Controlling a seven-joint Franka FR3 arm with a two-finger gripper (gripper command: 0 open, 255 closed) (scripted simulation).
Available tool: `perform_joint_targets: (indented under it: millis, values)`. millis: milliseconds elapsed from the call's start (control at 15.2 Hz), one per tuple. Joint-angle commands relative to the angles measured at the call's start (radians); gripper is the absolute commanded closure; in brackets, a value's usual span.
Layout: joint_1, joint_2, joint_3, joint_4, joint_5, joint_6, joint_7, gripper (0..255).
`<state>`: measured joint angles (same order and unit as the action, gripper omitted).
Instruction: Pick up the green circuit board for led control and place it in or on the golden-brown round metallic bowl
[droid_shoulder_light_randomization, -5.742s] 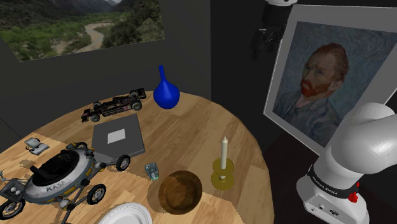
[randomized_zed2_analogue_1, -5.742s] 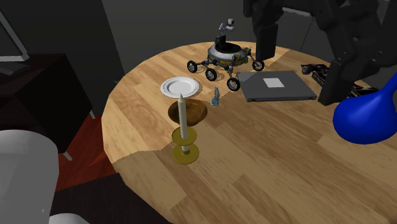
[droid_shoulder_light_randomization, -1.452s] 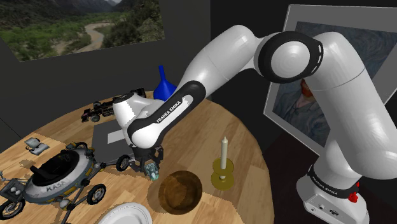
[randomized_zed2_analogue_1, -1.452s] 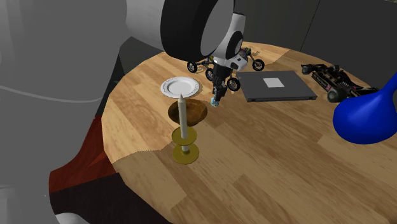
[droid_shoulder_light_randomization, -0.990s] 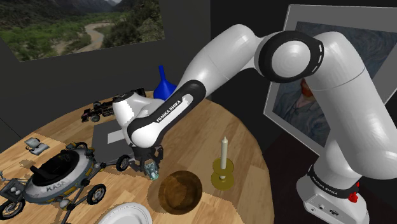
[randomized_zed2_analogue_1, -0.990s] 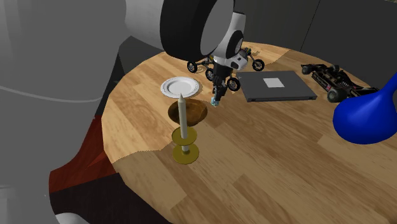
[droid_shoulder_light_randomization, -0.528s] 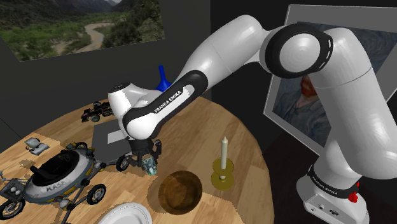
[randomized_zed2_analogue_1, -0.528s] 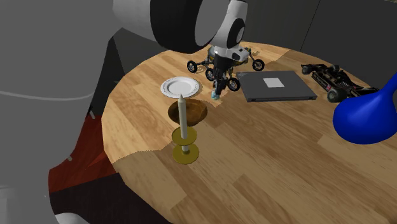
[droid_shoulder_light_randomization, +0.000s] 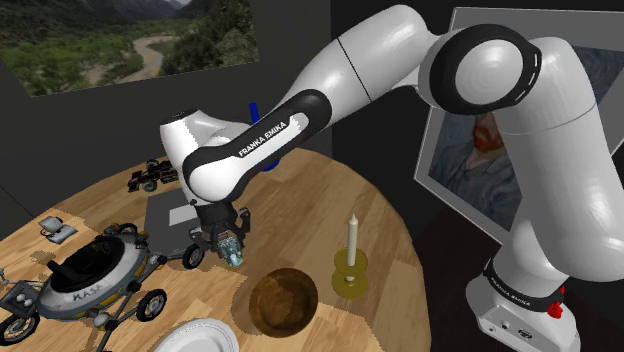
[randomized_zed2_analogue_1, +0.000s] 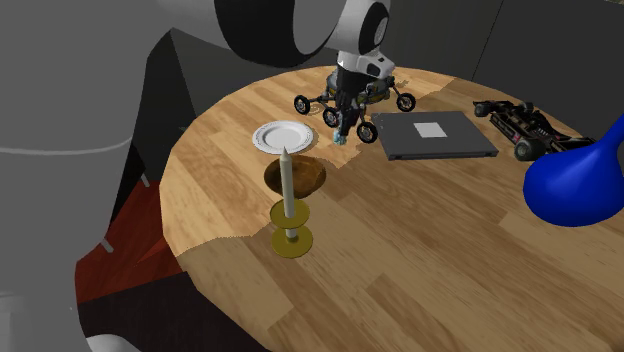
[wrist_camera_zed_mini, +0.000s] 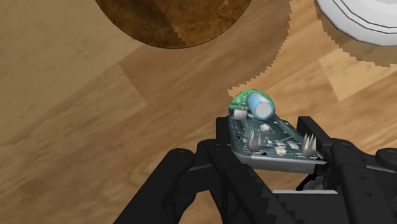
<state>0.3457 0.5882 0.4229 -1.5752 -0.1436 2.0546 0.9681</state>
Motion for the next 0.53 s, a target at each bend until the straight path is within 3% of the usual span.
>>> perform_joint_targets:
  millis: [0,462]
  values:
    - [-0.002,-0.013,0.003,0.007,0.005,-0.02,-0.001,255]
    - [-0.006,-0.046,0.012,0.041,0.018,-0.084,-0.004,255]
